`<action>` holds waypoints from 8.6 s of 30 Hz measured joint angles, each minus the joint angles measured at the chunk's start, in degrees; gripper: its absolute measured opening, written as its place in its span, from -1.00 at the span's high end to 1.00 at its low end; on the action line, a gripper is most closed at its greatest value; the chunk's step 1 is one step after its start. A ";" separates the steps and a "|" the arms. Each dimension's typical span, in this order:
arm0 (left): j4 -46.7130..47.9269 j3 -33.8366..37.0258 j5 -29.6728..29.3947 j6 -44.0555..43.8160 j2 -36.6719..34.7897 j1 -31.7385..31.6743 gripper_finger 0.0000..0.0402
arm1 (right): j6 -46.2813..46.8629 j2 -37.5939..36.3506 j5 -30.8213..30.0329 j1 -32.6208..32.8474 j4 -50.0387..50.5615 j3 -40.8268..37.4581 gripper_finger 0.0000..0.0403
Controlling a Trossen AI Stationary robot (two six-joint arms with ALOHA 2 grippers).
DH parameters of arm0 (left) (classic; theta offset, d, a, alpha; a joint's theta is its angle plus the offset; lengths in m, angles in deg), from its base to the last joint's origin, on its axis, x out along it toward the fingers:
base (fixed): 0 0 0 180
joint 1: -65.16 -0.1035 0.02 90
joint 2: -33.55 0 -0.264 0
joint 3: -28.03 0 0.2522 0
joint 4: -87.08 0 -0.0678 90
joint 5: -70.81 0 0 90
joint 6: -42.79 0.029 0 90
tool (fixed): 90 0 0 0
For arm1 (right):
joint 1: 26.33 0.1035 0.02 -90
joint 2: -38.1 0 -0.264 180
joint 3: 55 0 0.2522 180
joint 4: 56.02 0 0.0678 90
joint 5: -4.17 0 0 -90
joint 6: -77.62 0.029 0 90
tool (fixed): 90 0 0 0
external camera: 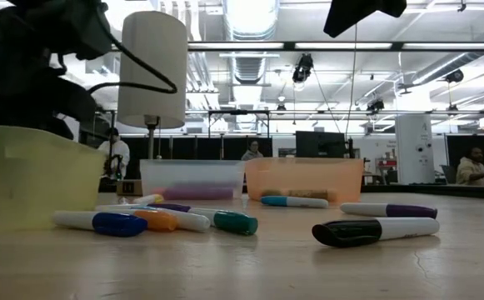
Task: Pick & Place Markers
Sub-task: Adjust the yellow bin, then put the red pen into the yellow bin, then put the yellow pen into the yellow bin
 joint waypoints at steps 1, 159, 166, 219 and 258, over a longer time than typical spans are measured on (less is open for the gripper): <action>0.57 0.00 0.02 0.38 -0.02 0.26 0.50 | -0.01 0.00 0.00 0.00 -0.03 -0.08 0.70; -10.64 -11.62 -19.23 -65.60 -5.16 -2.89 0.32 | -12.81 -2.02 2.20 1.87 -8.30 2.06 0.70; -10.86 -15.76 -20.62 -63.72 1.78 -7.43 0.32 | -13.10 -6.17 1.59 2.58 -9.13 2.06 0.70; -9.12 -22.50 -10.35 -39.29 23.95 -17.47 0.89 | -19.30 -11.30 -1.51 9.79 -10.26 0.86 0.70; 9.70 -33.12 -16.48 -36.06 6.91 2.77 0.89 | -37.98 -47.32 3.63 11.69 -49.79 -45.03 0.70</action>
